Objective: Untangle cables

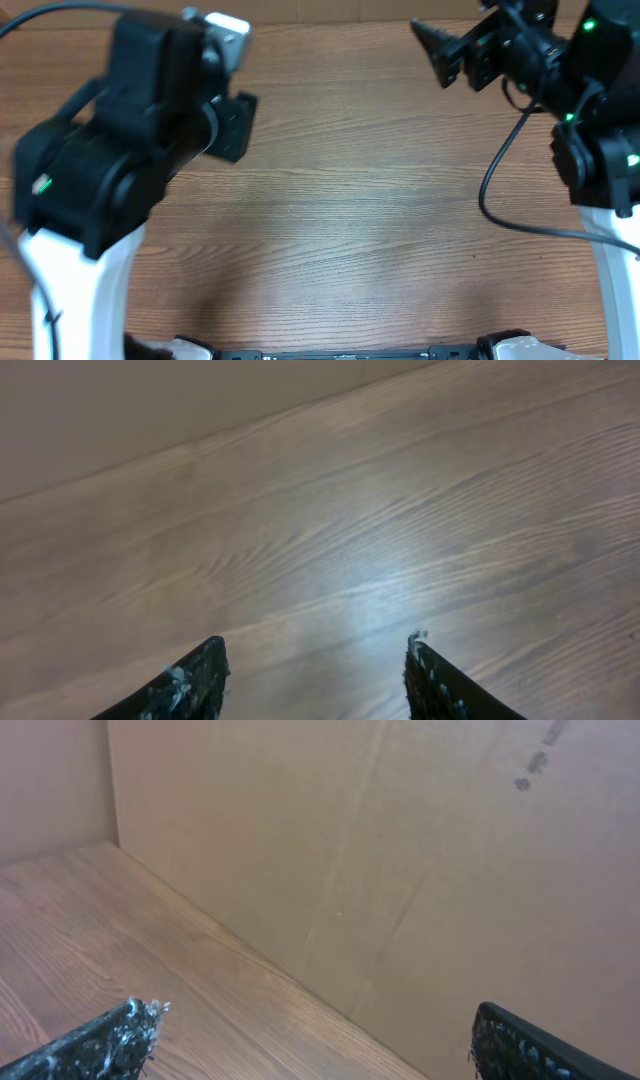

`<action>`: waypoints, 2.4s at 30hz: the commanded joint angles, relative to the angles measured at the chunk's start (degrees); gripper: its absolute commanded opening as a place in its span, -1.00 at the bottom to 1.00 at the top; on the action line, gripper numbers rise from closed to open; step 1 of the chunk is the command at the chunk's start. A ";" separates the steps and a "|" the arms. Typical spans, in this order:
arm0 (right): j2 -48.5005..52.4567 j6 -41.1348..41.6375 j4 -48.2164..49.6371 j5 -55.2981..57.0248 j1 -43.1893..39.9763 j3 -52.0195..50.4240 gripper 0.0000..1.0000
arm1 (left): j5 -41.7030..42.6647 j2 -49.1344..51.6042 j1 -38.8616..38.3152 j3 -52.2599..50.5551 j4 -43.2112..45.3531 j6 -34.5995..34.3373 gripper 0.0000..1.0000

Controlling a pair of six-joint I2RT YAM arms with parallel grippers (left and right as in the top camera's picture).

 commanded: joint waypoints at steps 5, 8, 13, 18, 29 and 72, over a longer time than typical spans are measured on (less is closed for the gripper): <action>-2.45 12.85 -0.17 9.03 3.61 -0.74 1.00 | -1.70 -10.21 1.33 -0.17 -5.40 -2.38 -0.02; -4.44 22.29 -0.50 21.38 5.20 -1.18 0.99 | -7.26 -14.34 1.33 -3.04 -6.29 -6.97 -0.02; -11.41 22.64 2.67 32.79 7.74 -8.20 1.00 | -11.26 -24.13 1.33 -15.52 -2.43 -10.99 0.00; -22.03 23.89 9.51 32.81 7.89 -19.87 1.00 | -12.24 -33.27 1.31 -31.67 5.14 -12.31 0.04; -38.80 23.87 19.19 40.68 5.79 -36.24 1.00 | -15.54 -40.70 1.33 -56.02 29.57 -12.87 0.41; -47.28 13.51 6.67 46.51 1.88 -39.21 1.00 | -41.79 -36.17 -1.60 -57.90 60.59 34.12 0.89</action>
